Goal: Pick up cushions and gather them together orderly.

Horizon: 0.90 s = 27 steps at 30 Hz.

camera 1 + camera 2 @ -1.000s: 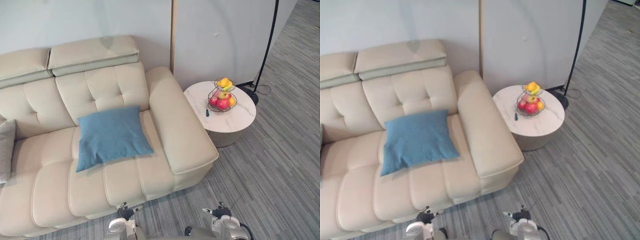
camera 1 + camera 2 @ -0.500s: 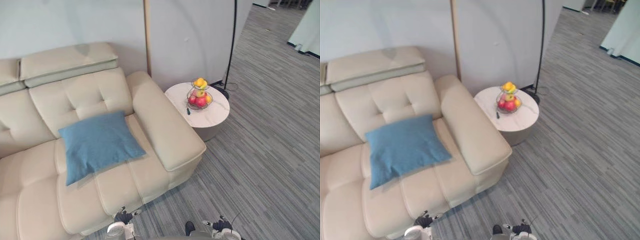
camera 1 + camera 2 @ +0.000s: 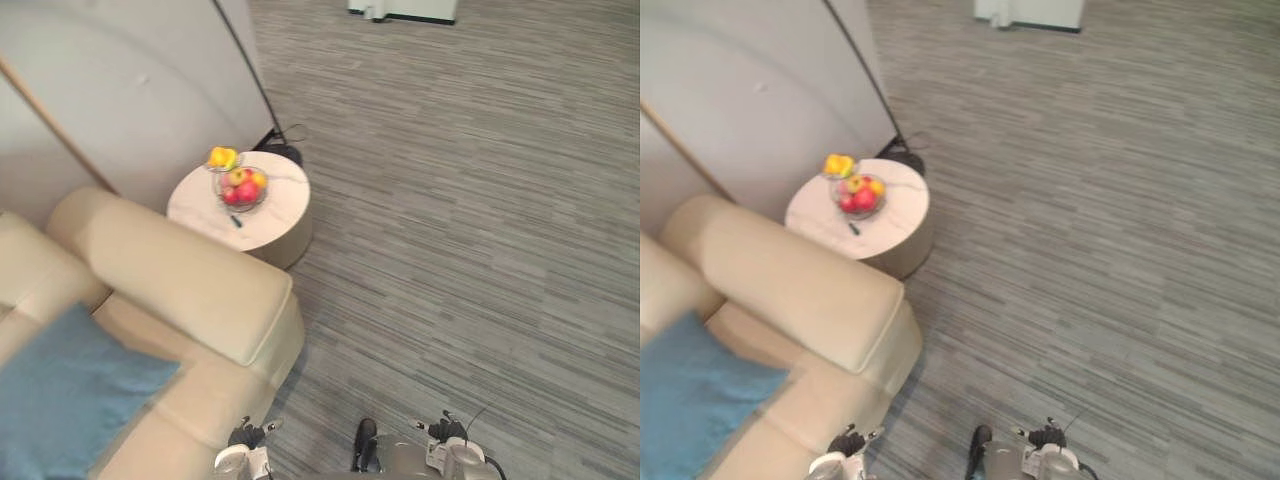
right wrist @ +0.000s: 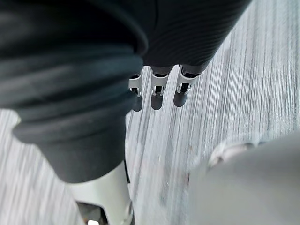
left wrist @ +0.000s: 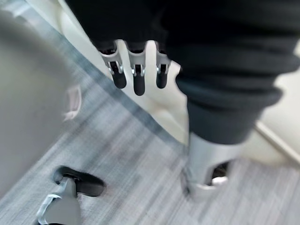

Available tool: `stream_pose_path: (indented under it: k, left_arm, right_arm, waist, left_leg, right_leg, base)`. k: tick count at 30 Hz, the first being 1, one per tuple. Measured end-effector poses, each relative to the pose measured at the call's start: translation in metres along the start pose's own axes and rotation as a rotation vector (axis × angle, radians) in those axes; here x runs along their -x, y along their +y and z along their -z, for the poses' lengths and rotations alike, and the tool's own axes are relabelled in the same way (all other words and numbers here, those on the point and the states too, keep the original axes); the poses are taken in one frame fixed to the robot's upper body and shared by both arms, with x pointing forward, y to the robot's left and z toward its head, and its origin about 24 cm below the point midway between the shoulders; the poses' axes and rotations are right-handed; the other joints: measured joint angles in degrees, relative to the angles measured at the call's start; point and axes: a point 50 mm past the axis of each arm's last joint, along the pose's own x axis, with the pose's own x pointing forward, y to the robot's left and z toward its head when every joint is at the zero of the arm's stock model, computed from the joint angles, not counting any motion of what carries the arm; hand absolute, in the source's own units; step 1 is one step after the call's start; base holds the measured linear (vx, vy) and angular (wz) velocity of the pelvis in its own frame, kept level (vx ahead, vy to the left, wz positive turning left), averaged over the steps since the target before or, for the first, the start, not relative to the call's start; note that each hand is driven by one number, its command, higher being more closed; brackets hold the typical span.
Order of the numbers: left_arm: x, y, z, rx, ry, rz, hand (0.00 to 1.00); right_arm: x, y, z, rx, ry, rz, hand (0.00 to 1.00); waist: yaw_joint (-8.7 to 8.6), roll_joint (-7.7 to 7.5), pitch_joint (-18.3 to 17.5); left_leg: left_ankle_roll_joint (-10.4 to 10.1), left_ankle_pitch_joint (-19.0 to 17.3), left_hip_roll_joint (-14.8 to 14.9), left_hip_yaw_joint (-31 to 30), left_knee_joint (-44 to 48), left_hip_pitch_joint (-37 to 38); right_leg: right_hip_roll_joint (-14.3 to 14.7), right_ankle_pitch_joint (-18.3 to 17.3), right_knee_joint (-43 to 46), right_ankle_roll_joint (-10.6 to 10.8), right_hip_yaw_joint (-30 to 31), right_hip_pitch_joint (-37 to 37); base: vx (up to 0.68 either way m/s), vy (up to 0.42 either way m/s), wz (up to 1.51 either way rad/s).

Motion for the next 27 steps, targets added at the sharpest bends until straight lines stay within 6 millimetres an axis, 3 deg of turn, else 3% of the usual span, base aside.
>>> stream_pose_path:
  k: [1,3,5,7,9,10,14,17,18,19,21,22,23,24,27]
  left_arm:
    - [0.000,0.000,0.000,0.001,-0.002,-0.001,0.00]
    - [0.000,0.001,-0.004,0.005,-0.024,-0.003,0.00]
    - [0.001,-0.001,-0.006,0.010,-0.036,0.000,0.00]
    - [0.001,0.000,-0.006,0.011,-0.039,-0.002,0.00]
    - [0.002,0.002,-0.003,0.011,-0.030,-0.006,0.00]
    - [0.002,0.002,-0.002,0.016,-0.027,-0.009,0.00]
    - [0.001,0.009,-0.003,0.002,-0.022,-0.023,0.00]
    - [0.000,0.006,-0.002,-0.011,-0.015,-0.012,0.00]
    - [0.000,0.003,0.000,-0.033,-0.005,0.000,0.00]
    - [0.000,0.000,0.000,-0.060,0.000,0.016,0.00]
    - [-0.002,-0.005,-0.006,-0.097,-0.016,0.035,0.00]
    - [-0.004,-0.002,-0.011,-0.128,-0.025,0.034,0.00]
    - [-0.004,0.000,-0.012,-0.133,-0.024,0.029,0.00]
    - [-0.005,0.003,-0.013,-0.144,-0.023,0.024,0.00]
    - [-0.006,-0.004,-0.020,-0.163,-0.043,0.044,0.00]
  right_arm:
    - [0.000,0.000,0.001,0.000,0.003,0.000,0.00]
    - [0.000,0.000,0.006,0.002,0.022,0.002,0.00]
    - [0.001,0.001,0.005,0.003,0.022,0.001,0.00]
    - [0.001,0.004,0.005,0.003,0.021,-0.005,0.00]
    - [0.001,0.005,0.006,0.002,0.022,-0.005,0.00]
    - [0.001,0.004,0.007,0.002,0.025,-0.005,0.00]
    - [0.005,0.003,0.020,-0.009,0.057,0.002,0.00]
    - [0.004,0.005,0.016,-0.014,0.048,-0.005,0.00]
    - [0.004,0.007,0.014,-0.022,0.044,-0.013,0.00]
    - [0.002,0.009,0.011,-0.027,0.040,-0.021,0.00]
    - [0.001,0.011,0.005,-0.026,0.031,-0.028,0.00]
    - [0.000,0.015,0.001,-0.023,0.032,-0.038,0.00]
    - [-0.001,0.016,0.001,-0.022,0.034,-0.039,0.00]
    - [-0.001,0.012,0.002,-0.017,0.034,-0.029,0.00]
    - [-0.003,-0.002,0.007,-0.002,0.058,0.011,0.00]
  waist:
    - [0.16,-0.08,0.0]
    - [1.56,-0.31,0.1]
    - [2.09,-0.69,0.4]
    - [2.58,-0.98,0.5]
    - [2.74,-0.68,0.3]
    - [3.04,-0.61,0.1]
    - [3.51,-2.75,-1.8]
    - [3.75,-2.71,-1.7]
    - [4.08,-2.23,-1.9]
    - [4.14,-1.23,-1.9]
    - [3.97,-1.00,-1.5]
    - [4.00,-1.42,-1.1]
    - [4.05,-1.60,-0.9]
    - [3.56,-0.67,-0.8]
    - [2.42,0.42,0.0]
  left_leg:
    - [-0.2,-0.5,-1.0,-0.7,-0.2,-0.7]
    - [0.7,-1.9,-6.2,-5.2,-7.7,-4.8]
    - [0.5,-2.0,-8.8,-8.3,-13.0,-6.4]
    - [-0.3,-0.3,-13.7,-18.2,-24.4,-8.5]
    - [0.7,2.5,-13.9,-22.2,-30.2,-8.1]
    - [-0.4,4.7,-13.2,-21.5,-30.8,-7.2]
    - [0.3,3.0,-12.2,-11.0,-32.9,-3.0]
    - [1.0,2.5,-12.4,-4.4,-34.9,1.4]
    - [1.0,2.6,-12.2,-2.1,-35.4,2.9]
    - [1.0,2.6,-11.3,-0.9,-36.3,4.2]
    - [1.0,2.6,-11.1,1.1,-37.7,5.7]
    - [0.9,2.5,-11.1,3.1,-37.7,6.6]
    - [0.6,2.2,-11.3,3.8,-37.7,7.2]
    - [-0.2,1.6,-10.3,4.3,-36.0,8.0]
    - [-0.1,1.7,-7.9,1.6,-27.6,9.4]
  right_leg:
    - [0.5,0.0,-0.2,0.0,1.1,0.3]
    - [2.7,0.0,-3.1,0.1,7.2,3.3]
    - [3.2,0.0,-3.6,0.1,10.4,4.0]
    - [4.3,0.0,-3.8,0.5,16.5,4.1]
    - [5.6,0.1,-3.7,1.0,19.7,4.1]
    - [6.1,0.0,-3.6,1.3,21.3,4.2]
    - [3.9,-1.9,-2.1,5.6,24.2,3.7]
    - [1.7,-2.5,2.0,8.4,18.8,1.4]
    - [1.1,-1.6,2.0,9.6,14.6,0.6]
    - [0.5,-0.9,0.5,9.5,8.9,0.5]
    - [-2.7,-3.0,-1.1,6.9,-2.0,-0.4]
    - [-5.2,-1.6,-3.6,6.6,-7.8,-1.7]
    - [-5.9,1.3,-4.8,5.6,-9.6,-1.9]
    - [-4.5,3.2,-5.0,2.3,-11.6,-0.5]
    - [-1.8,1.6,-6.1,1.0,-7.2,4.1]
  base:
    - [0.16,-0.001,-1.36]
    - [0.17,0.035,-1.44]
    - [0.16,0.071,-1.22]
    - [0.19,0.123,-1.49]
    - [0.25,0.187,-1.45]
    - [0.40,0.303,-1.74]
    - [0.33,0.229,-1.15]
    - [0.23,0.120,-1.15]
    - [0.20,-0.007,-1.43]
    - [0.24,-0.029,-1.51]
    - [0.19,-0.101,-1.32]
    - [0.18,-0.131,-1.28]
    - [0.22,-0.151,-1.39]
    - [0.15,-0.097,-0.91]
    - [0.31,-0.099,-0.88]
